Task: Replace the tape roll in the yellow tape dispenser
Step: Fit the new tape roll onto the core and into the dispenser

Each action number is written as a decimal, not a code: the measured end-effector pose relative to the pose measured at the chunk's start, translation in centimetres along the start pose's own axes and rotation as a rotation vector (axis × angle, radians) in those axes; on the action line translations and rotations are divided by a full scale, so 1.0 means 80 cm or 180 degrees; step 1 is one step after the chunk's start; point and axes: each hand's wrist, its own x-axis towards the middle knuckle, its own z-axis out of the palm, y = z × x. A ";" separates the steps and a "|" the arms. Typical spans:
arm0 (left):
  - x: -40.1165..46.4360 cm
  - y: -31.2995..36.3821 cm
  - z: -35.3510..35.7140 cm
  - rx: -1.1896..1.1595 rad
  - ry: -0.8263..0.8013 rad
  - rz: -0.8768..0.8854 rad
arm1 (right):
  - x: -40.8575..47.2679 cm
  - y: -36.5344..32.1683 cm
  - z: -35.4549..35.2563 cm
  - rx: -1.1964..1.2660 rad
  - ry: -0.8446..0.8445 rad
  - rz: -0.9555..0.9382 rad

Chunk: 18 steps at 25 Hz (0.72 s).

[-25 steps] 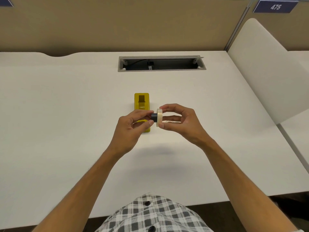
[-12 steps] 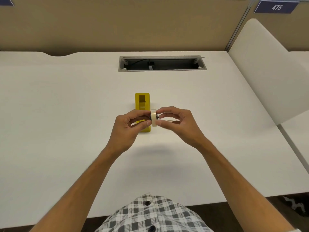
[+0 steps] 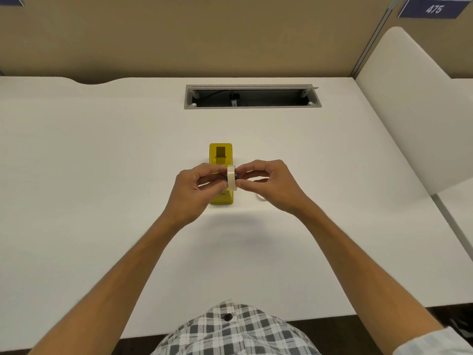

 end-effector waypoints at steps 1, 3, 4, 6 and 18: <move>0.006 -0.003 -0.002 0.0050 0.0013 -0.0009 | 0.007 0.002 0.001 -0.0061 -0.0015 -0.0006; 0.017 -0.008 -0.006 0.0191 0.0033 0.0040 | 0.021 0.007 0.003 -0.0183 -0.0067 -0.0012; 0.023 -0.012 -0.008 0.0294 0.0039 0.0086 | 0.029 0.010 0.004 -0.0234 -0.0087 -0.0015; 0.037 -0.022 -0.012 0.0643 0.0058 0.0214 | 0.045 0.017 0.005 -0.0317 -0.0093 -0.0041; 0.106 -0.078 -0.021 0.1816 0.0207 0.0383 | 0.119 0.060 0.017 -0.1526 -0.0057 0.0007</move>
